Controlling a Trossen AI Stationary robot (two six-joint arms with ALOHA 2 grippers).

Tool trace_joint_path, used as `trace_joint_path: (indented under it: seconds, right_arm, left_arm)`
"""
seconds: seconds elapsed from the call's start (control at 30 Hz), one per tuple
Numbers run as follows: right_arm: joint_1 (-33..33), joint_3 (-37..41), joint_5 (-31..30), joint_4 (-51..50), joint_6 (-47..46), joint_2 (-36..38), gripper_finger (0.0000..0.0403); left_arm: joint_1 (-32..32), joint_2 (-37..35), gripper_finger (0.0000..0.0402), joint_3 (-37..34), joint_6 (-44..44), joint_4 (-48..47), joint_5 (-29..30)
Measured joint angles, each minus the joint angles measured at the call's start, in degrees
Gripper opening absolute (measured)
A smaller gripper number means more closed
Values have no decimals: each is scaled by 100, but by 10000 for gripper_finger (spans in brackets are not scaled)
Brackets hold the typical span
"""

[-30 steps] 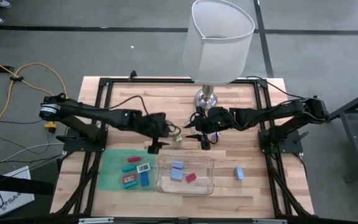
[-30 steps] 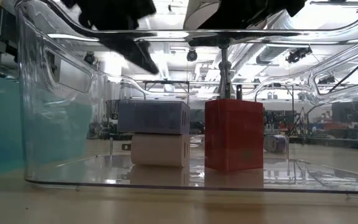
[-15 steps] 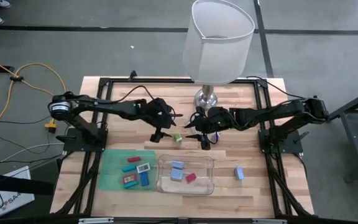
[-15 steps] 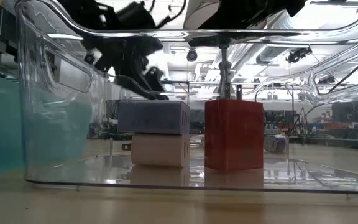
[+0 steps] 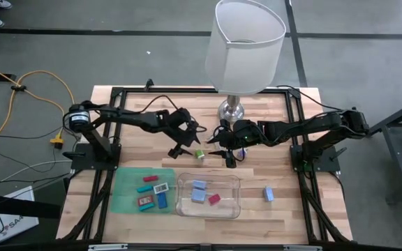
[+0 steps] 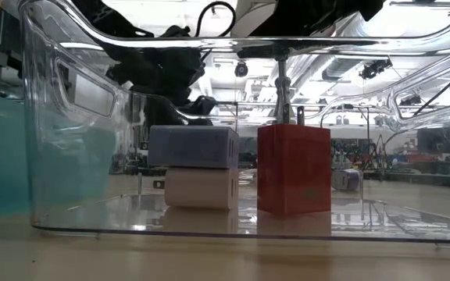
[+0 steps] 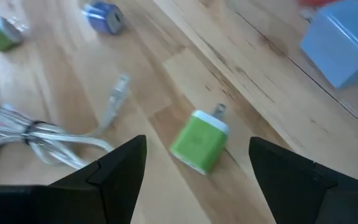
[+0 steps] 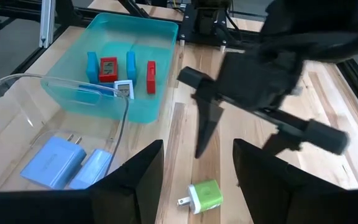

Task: Pick & Place Office items
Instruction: Put the left green charger adapter into the transparent bin

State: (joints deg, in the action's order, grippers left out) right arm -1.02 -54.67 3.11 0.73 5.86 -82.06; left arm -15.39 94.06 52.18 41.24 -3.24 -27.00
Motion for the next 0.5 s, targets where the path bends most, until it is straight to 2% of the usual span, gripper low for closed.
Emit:
trace_joint_path:
  seconds: [0.17,0.5]
  right_arm:
    - [0,0,0,-1,0,0,180]
    - [0,-1,-1,11,-1,0,180]
  left_arm:
    - [-224,138,275,3,85,165,-408]
    - [-227,822,275,4,333,696,-980]
